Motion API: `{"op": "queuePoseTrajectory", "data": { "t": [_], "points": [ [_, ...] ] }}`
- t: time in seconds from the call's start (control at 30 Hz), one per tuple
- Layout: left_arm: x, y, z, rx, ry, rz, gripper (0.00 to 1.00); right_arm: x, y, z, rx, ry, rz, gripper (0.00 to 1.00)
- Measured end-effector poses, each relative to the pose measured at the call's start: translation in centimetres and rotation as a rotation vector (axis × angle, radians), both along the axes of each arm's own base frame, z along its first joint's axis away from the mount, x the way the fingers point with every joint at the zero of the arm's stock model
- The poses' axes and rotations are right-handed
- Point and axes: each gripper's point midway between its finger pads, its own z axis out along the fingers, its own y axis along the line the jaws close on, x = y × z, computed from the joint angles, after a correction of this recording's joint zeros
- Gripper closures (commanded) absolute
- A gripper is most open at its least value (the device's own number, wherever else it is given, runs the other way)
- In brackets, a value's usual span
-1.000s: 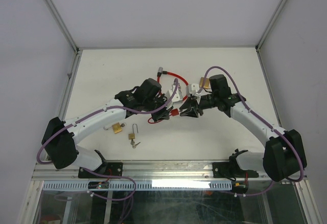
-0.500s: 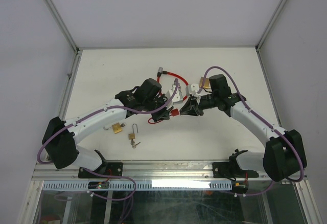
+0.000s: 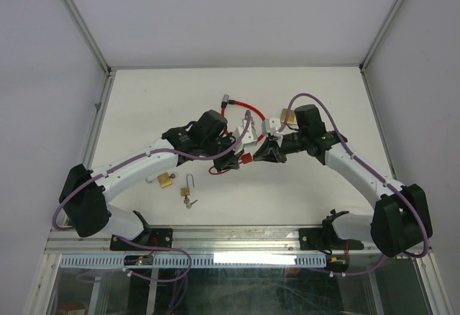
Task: Lock with the key
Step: Lock the lock.
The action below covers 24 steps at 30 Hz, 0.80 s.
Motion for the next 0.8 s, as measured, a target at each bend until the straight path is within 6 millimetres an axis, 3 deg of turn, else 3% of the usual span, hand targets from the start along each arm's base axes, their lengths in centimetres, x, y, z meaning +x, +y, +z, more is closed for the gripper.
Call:
{"op": "queuePoseTrajectory", "data": {
  "t": [0.1,0.5,0.8],
  "points": [
    [0.0,0.0,0.0,-0.001,-0.001,0.000,1.00,-0.1,0.0,0.0,0.000,-0.005,0.006,1.00],
    [0.0,-0.4,-0.1,-0.010,0.000,-0.017,1.00,-0.5,-0.4,0.3,-0.031,-0.048,0.045,1.00],
    [0.3,-0.8,-0.3,-0.102,0.142,-0.045,1.00,0.1,-1.0,0.2,-0.076,-0.159,0.036,1.00]
  ]
}}
